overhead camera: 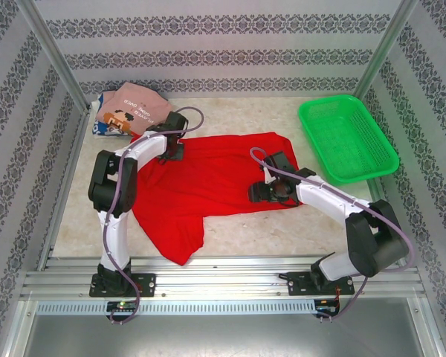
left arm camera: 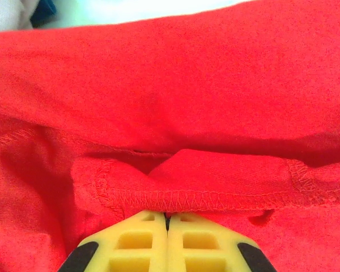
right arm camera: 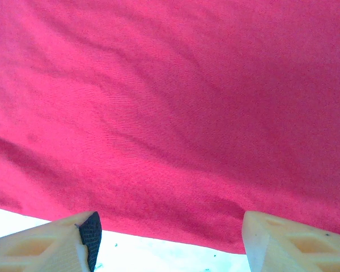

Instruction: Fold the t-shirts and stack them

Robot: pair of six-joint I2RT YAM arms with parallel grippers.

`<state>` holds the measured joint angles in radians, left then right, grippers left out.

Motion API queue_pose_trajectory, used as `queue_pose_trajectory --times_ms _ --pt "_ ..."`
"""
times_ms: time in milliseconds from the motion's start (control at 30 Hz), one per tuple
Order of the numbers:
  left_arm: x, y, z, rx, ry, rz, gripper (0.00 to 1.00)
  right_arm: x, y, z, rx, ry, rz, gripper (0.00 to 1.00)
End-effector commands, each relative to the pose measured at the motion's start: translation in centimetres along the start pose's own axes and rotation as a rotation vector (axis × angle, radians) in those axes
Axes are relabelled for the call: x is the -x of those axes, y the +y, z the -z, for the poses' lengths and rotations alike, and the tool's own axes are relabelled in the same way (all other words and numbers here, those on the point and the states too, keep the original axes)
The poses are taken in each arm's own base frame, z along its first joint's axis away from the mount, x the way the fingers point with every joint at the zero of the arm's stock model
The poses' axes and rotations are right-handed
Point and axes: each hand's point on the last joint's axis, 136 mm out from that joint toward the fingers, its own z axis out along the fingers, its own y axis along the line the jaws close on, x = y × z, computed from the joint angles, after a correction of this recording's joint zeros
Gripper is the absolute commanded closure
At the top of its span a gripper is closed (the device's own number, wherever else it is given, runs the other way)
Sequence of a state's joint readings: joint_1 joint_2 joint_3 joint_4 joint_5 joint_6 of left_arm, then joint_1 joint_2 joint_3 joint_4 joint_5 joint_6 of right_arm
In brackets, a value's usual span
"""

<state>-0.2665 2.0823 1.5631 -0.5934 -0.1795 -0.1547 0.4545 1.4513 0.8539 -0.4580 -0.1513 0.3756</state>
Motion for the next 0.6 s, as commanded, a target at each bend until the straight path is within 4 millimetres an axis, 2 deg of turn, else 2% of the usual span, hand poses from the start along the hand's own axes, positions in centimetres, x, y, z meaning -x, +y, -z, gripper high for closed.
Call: queue_pose_trajectory --times_ms 0,200,467,500,567 --pt "-0.6 -0.3 1.7 -0.047 0.025 -0.034 0.93 -0.2 0.1 -0.1 0.003 -0.002 0.007 0.33" --pt "-4.0 -1.7 1.5 -0.072 0.094 -0.08 0.94 -0.1 0.1 0.1 -0.004 0.0 0.021 0.33" --pt "-6.9 -2.7 3.1 -0.105 0.1 -0.075 0.94 0.3 0.2 0.0 -0.004 -0.001 0.025 0.33" --pt "-7.1 -2.8 3.2 -0.114 0.101 -0.071 0.9 0.4 0.3 0.0 -0.001 -0.001 0.025 0.33" --pt "-7.2 -2.4 3.5 -0.1 0.096 -0.063 0.76 0.6 0.4 -0.1 0.001 -0.003 0.027 0.33"
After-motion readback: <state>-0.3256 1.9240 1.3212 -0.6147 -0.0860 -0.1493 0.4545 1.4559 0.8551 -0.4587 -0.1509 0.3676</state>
